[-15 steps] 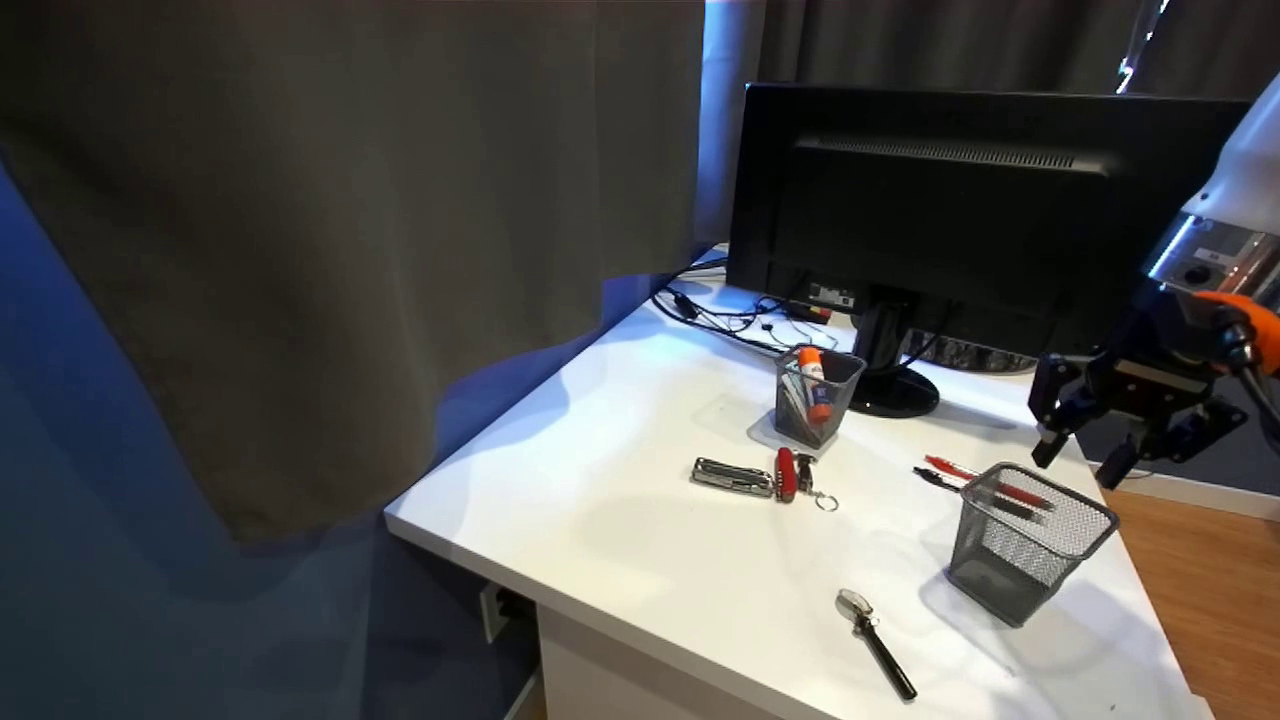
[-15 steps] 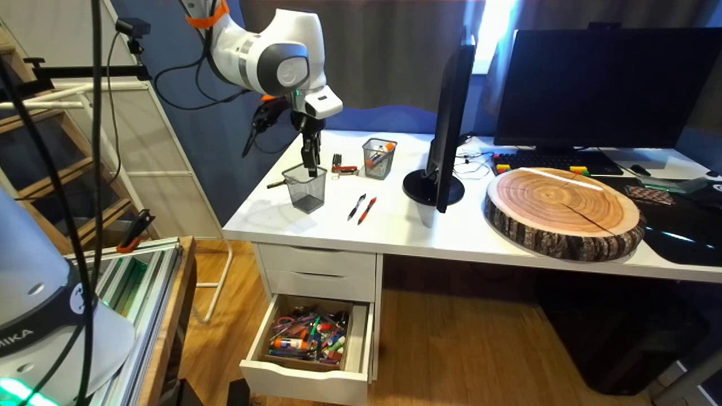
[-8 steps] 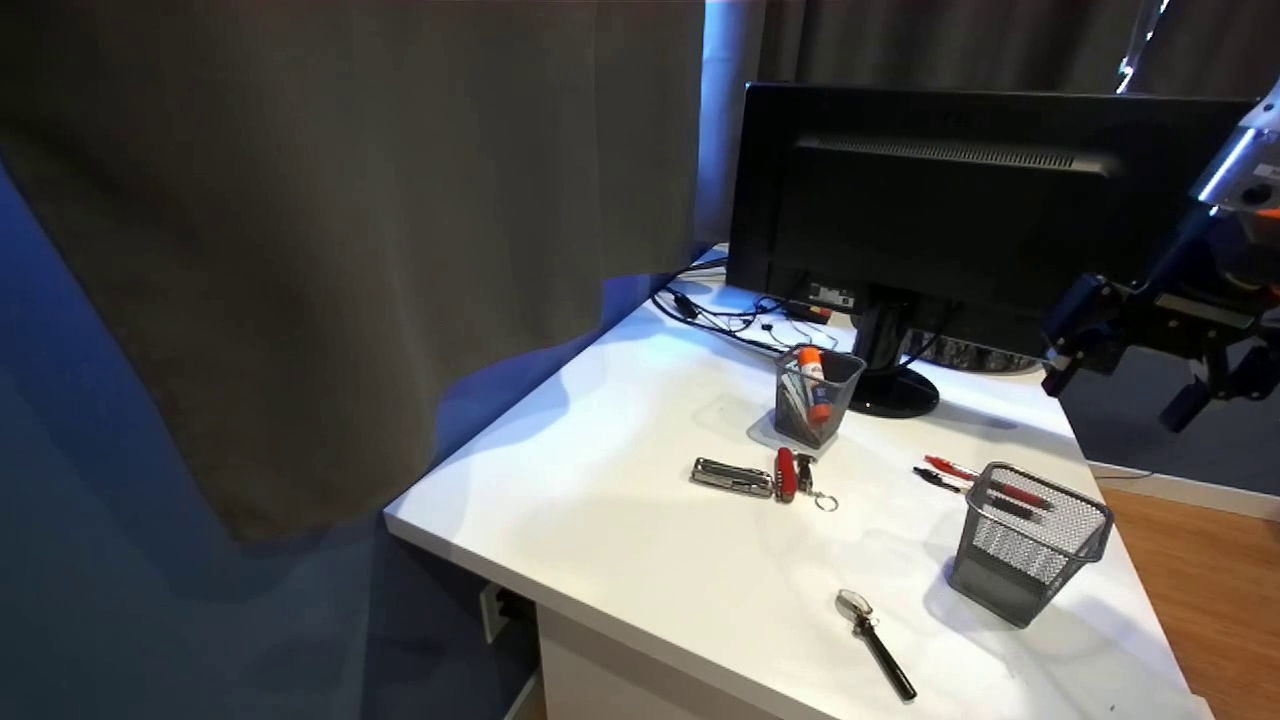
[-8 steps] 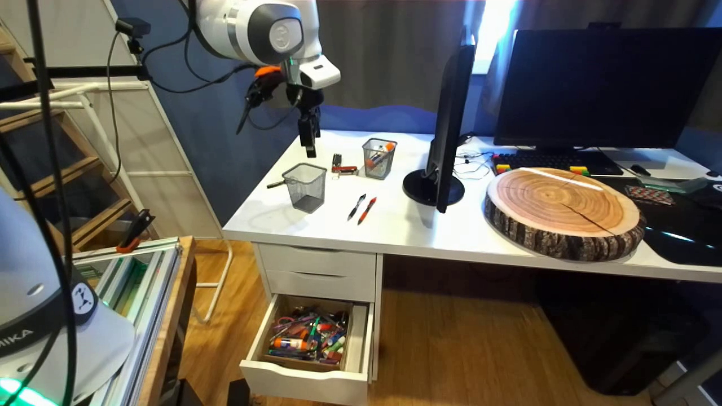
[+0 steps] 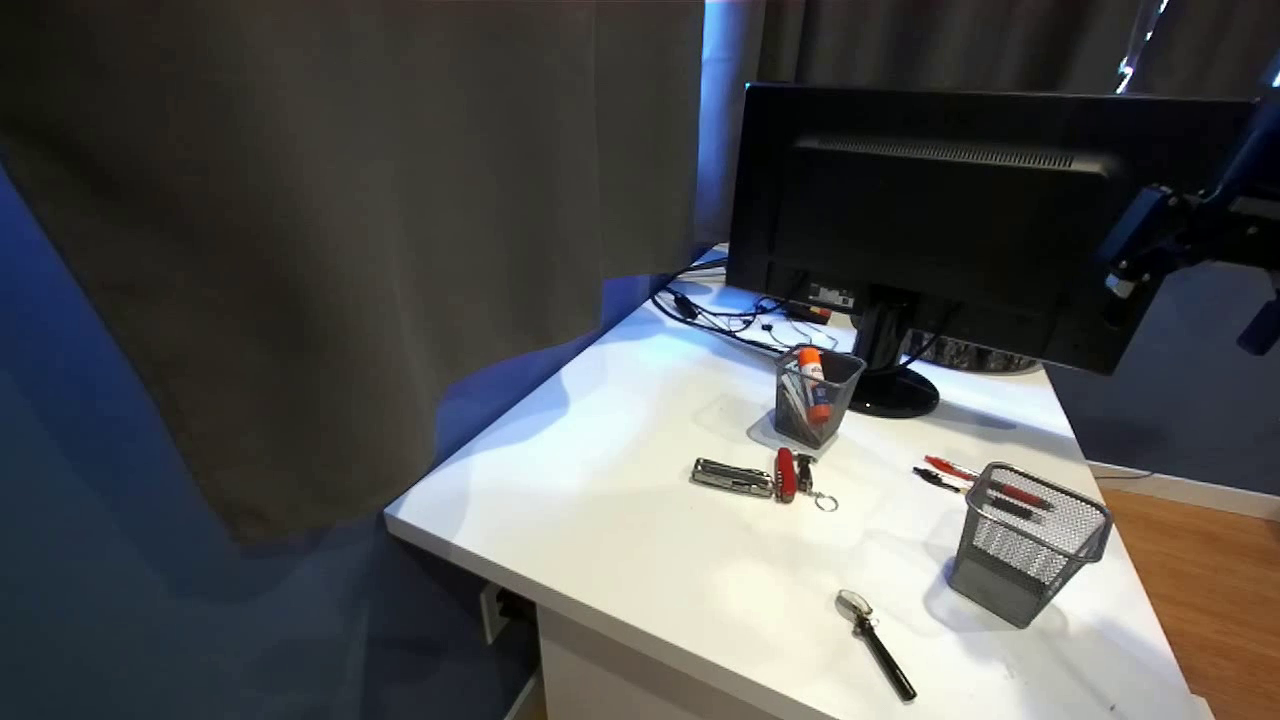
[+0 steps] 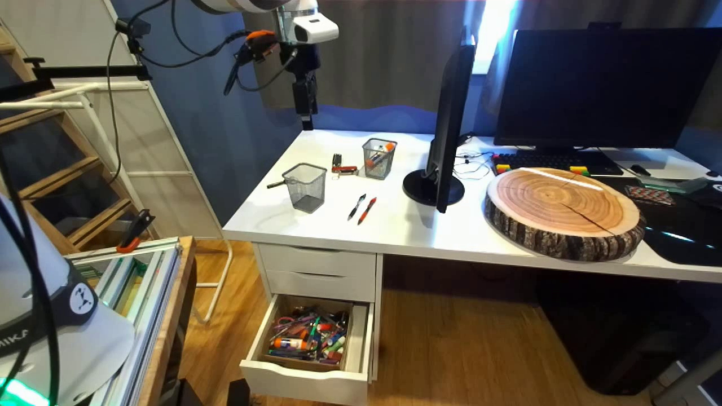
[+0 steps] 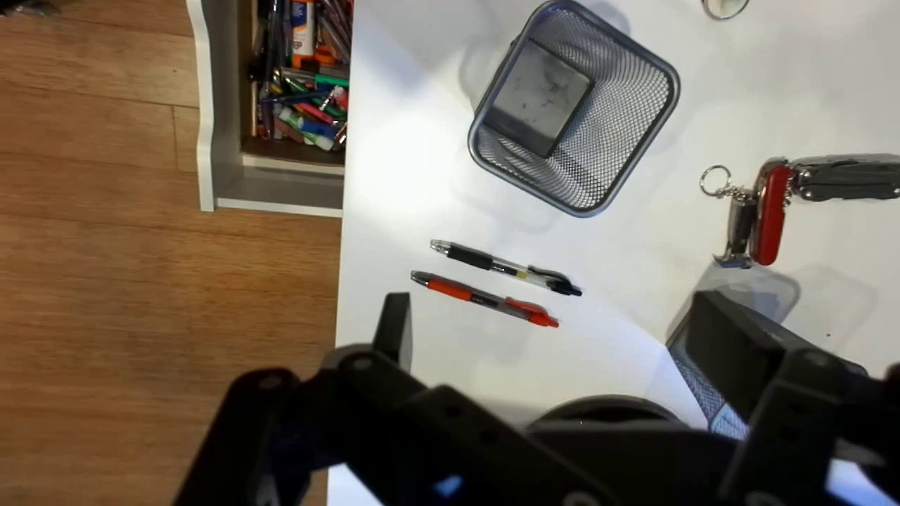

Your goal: Pick up the red and black pen together and put them on the table, turn the gray pen holder the right way up

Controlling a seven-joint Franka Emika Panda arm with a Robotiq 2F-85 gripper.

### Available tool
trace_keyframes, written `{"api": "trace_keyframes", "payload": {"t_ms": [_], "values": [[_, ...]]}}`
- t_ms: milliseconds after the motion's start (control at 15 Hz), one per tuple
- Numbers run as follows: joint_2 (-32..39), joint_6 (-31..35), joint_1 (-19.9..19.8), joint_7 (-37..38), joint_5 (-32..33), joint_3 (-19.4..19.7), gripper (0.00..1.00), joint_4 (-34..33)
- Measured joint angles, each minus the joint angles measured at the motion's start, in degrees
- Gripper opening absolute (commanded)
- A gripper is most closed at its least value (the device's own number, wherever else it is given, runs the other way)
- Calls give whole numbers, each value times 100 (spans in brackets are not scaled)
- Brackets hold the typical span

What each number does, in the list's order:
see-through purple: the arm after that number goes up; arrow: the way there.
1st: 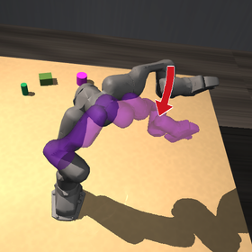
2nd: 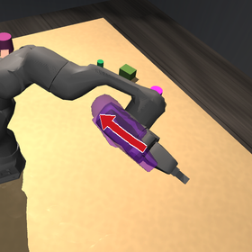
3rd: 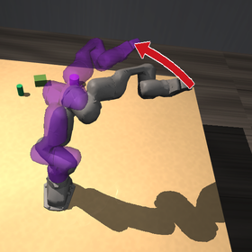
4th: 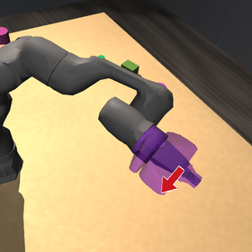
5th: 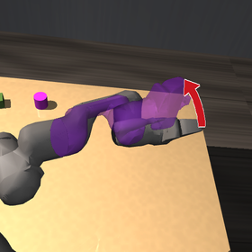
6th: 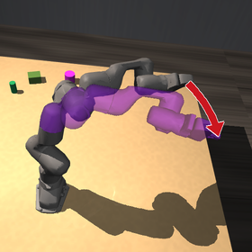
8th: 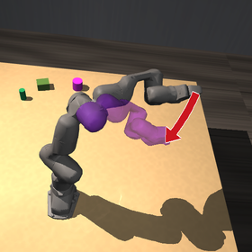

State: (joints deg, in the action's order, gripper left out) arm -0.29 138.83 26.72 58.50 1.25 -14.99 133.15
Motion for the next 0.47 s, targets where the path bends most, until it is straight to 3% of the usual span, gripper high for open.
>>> {"api": "trace_keyframes", "payload": {"t_ms": [200,467], "values": [[-239,-366,-140,0,1,-162,100,-140],[-257,-387,-232,-3,0,-252,100,-133]]}}
